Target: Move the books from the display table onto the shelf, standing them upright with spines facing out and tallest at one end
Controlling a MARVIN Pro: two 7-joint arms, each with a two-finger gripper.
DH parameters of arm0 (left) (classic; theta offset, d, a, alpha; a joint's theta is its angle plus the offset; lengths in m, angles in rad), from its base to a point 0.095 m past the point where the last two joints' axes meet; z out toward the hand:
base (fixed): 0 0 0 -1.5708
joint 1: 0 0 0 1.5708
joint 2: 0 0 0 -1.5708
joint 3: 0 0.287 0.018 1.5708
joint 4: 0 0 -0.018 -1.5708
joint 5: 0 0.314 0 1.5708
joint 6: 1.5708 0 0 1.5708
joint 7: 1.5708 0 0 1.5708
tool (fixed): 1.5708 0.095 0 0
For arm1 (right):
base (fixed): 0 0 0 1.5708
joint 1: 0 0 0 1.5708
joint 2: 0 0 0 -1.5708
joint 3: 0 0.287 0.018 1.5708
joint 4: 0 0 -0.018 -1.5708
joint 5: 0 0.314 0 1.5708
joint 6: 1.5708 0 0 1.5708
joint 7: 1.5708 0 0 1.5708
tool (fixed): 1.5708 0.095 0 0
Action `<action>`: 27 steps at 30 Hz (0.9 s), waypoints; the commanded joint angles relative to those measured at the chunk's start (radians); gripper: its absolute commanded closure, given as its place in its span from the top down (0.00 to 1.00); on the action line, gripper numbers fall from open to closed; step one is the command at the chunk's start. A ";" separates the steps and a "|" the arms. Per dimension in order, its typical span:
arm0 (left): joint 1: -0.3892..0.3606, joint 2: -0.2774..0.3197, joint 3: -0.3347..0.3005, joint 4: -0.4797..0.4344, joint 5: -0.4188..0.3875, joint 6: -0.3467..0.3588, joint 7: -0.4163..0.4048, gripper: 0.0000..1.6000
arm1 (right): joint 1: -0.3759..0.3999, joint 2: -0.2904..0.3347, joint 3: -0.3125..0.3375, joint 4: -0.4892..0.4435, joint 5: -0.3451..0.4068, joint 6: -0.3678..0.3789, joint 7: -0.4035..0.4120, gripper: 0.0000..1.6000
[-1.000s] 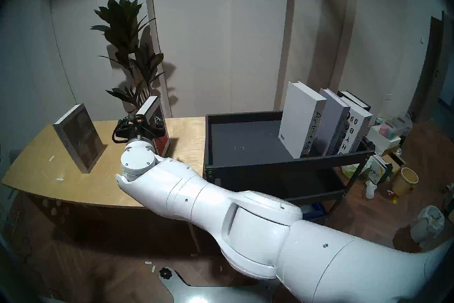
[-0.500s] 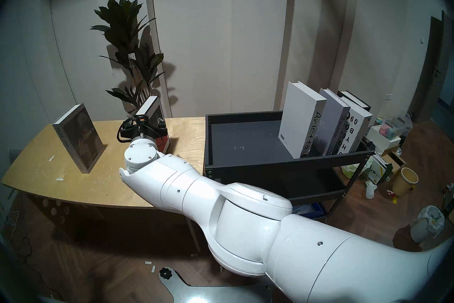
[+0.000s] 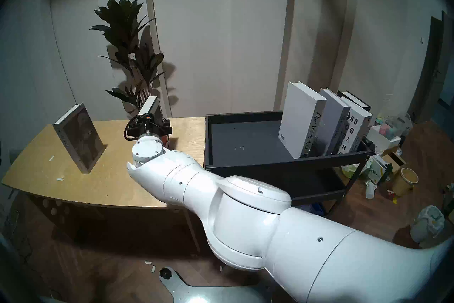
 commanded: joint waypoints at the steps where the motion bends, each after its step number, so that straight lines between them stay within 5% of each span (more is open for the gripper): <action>1: 0.011 -0.007 0.002 -0.056 -0.017 0.021 -0.025 1.00 | 0.030 -0.018 -0.013 -0.001 0.011 -0.006 0.012 0.00; 14: 0.045 -0.035 -0.012 -0.120 -0.034 0.059 -0.025 1.00 | 0.068 -0.018 -0.020 0.003 0.031 -0.093 0.018 0.00; 27: 0.054 -0.042 -0.012 -0.134 -0.034 0.069 -0.025 1.00 | 0.176 0.073 0.036 -0.188 -0.019 -0.252 -0.020 0.00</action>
